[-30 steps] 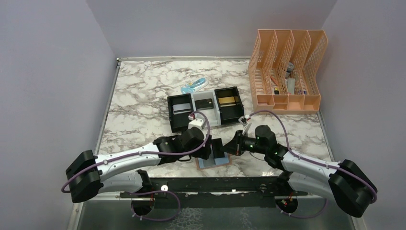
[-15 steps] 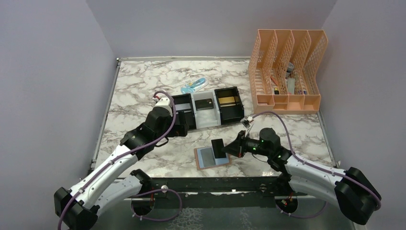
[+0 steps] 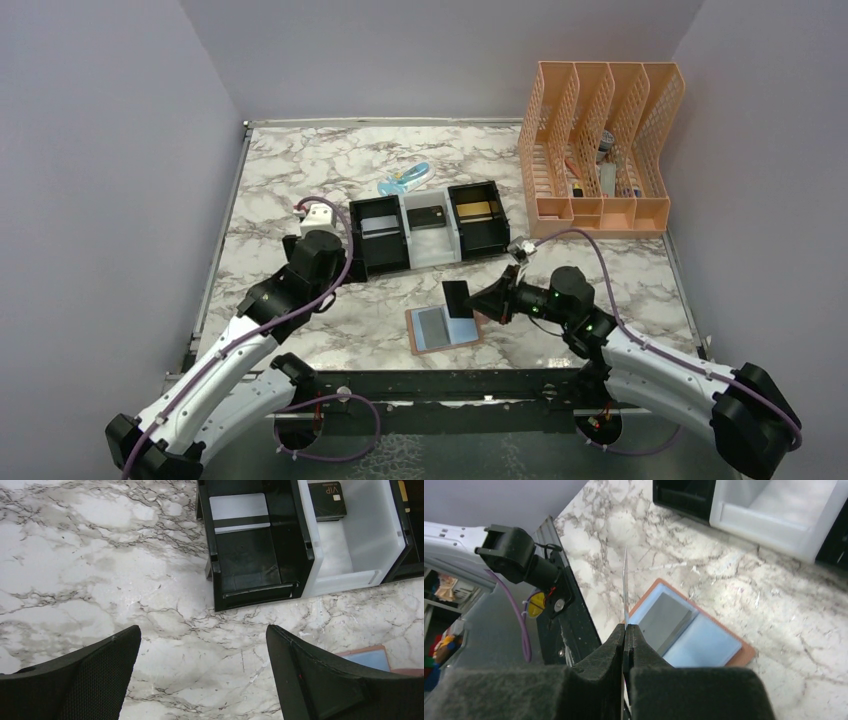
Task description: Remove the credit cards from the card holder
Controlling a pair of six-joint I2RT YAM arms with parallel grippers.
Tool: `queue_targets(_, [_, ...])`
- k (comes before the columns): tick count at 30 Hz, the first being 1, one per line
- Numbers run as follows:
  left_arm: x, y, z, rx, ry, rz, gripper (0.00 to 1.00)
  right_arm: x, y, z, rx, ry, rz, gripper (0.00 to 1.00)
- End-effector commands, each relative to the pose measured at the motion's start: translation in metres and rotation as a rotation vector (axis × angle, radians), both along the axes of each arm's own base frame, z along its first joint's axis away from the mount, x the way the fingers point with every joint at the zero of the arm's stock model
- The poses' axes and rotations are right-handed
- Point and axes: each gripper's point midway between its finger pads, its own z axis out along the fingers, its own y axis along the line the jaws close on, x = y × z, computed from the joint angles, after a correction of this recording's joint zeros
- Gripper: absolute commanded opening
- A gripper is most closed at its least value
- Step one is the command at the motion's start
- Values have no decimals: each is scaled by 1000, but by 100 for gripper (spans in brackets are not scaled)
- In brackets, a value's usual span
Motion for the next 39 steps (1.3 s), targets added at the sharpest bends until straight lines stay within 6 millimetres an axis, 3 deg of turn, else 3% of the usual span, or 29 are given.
queue_targets(1, [-6, 21, 5, 16, -47, 74, 99, 24, 4, 41, 30, -197, -40, 1])
queue_targets(9, [-10, 20, 7, -19, -63, 69, 99, 58, 10, 76, -21, -433, -93, 1])
queue_targets(18, [-10, 19, 4, -6, -44, 58, 99, 107, 12, 77, -275, -759, -118, 1])
queue_targets(23, [-10, 21, 4, 1, -49, 64, 99, 145, 10, 69, -480, -839, -148, 1])
queue_targets(34, [-9, 23, 2, 17, -41, 80, 99, 199, 41, 28, -742, -902, -46, 1])
queue_targets(39, [-9, 25, 2, 22, -40, 89, 99, 212, 57, 13, -775, -902, -8, 1])
